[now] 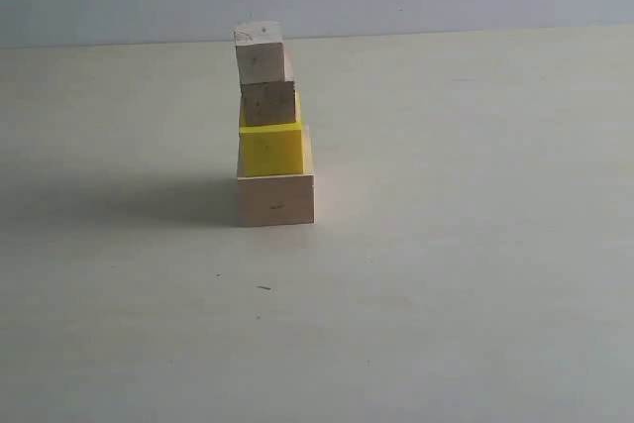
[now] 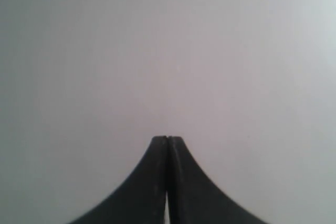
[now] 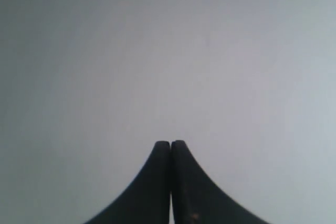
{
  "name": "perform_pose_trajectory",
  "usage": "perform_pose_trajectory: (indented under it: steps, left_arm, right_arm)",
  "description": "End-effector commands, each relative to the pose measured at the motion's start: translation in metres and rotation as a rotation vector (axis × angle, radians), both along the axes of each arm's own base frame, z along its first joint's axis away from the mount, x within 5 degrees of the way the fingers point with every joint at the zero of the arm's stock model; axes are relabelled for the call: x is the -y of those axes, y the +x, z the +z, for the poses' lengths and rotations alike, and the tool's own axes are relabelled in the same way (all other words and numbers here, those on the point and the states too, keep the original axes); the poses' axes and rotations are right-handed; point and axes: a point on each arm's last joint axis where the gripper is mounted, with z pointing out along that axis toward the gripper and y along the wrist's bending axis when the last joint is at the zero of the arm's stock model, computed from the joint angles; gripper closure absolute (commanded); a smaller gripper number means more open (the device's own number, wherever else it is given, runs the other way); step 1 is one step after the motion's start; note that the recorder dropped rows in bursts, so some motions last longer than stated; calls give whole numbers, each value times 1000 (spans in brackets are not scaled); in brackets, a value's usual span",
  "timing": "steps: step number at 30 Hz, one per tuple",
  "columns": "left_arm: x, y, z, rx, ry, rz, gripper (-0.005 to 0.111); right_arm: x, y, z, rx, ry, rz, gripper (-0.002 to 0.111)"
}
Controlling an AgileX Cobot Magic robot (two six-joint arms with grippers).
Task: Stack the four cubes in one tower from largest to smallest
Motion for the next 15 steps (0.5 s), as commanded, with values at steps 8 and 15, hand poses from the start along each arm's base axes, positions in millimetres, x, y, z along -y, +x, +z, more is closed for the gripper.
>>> perform_pose_trajectory:
  steps: [8,15]
  left_arm:
    - [-2,-54,-4,179,34,141,107]
    - [-2,-71,-7,235,47,162,107]
  right_arm:
    - [24,-47,-20,58,-114,-205,108]
    - [46,-74,-40,19,-43,-303,108]
